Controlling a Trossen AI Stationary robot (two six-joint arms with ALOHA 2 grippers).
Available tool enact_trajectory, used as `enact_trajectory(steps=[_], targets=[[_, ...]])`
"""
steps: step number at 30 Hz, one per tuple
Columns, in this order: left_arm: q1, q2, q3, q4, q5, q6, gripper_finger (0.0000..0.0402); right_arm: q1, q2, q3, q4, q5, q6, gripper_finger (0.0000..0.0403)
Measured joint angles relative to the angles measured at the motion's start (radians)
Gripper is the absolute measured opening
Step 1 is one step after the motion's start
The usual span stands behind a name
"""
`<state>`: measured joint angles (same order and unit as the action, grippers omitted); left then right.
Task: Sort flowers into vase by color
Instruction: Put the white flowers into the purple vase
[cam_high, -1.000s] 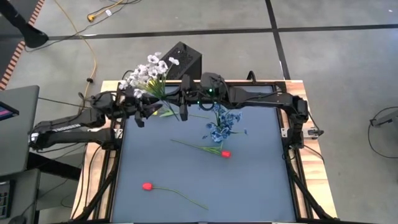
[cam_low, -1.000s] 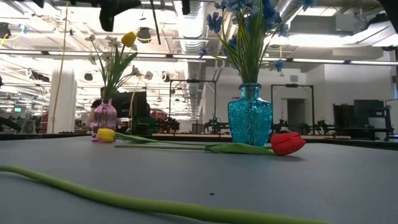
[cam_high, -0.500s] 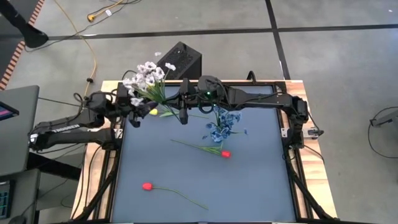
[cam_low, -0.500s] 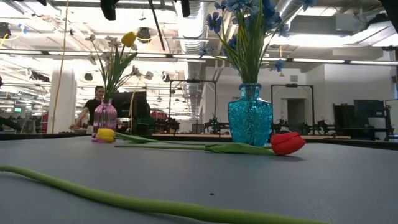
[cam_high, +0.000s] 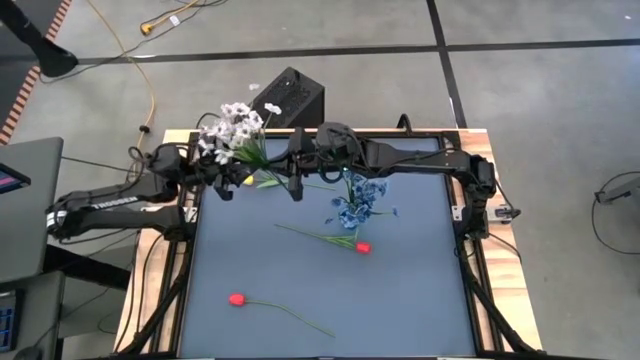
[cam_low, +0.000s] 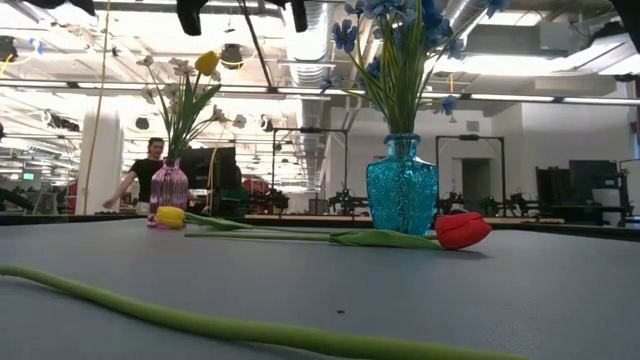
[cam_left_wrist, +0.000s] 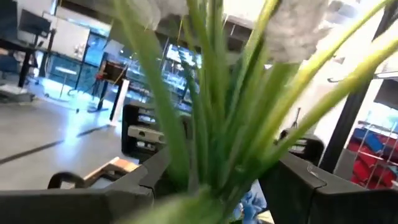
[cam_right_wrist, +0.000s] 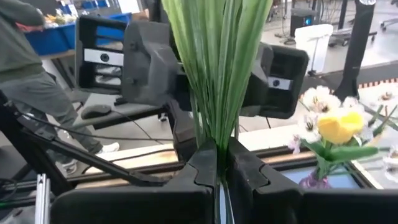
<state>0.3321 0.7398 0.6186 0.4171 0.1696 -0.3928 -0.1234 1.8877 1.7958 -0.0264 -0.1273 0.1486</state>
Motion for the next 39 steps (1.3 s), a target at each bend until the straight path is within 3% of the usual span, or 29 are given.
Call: enact_trajectory(steps=[10,14,19,24,30,34,37,39], targets=[[0.0,0.013,0.0,0.002,-0.024,0.005,0.0161,0.0,0.0,0.0,-0.015,-0.002,0.0,0.0042],[0.0,0.013,0.0,0.001,-0.025,0.005,0.0115,-0.002,0.0,0.0,-0.014,-0.005,-0.003,0.0044],[-0.001,0.013,0.0,0.002,-0.042,0.006,0.0028,-0.003,0.0,0.0,-0.007,-0.03,0.001,0.0064],[-0.001,0.013,0.0,-0.001,-0.045,0.013,0.0009,-0.002,0.0,0.0,-0.007,-0.034,0.001,0.0114],[0.0,-0.01,0.001,-0.055,-0.054,0.045,0.0003,-0.027,-0.02,0.0,-0.018,-0.061,0.044,0.0215],[0.0,-0.068,0.079,-0.335,-0.061,0.11,0.0003,-0.052,-0.075,0.0,-0.064,-0.106,0.032,0.0266],[0.0,-0.111,0.157,-0.495,-0.072,0.175,0.0003,-0.073,-0.124,0.0,-0.117,-0.108,0.021,0.0278],[-0.001,-0.146,0.205,-0.547,-0.138,0.206,0.0003,-0.088,-0.154,0.0,-0.156,-0.109,0.013,0.028]])
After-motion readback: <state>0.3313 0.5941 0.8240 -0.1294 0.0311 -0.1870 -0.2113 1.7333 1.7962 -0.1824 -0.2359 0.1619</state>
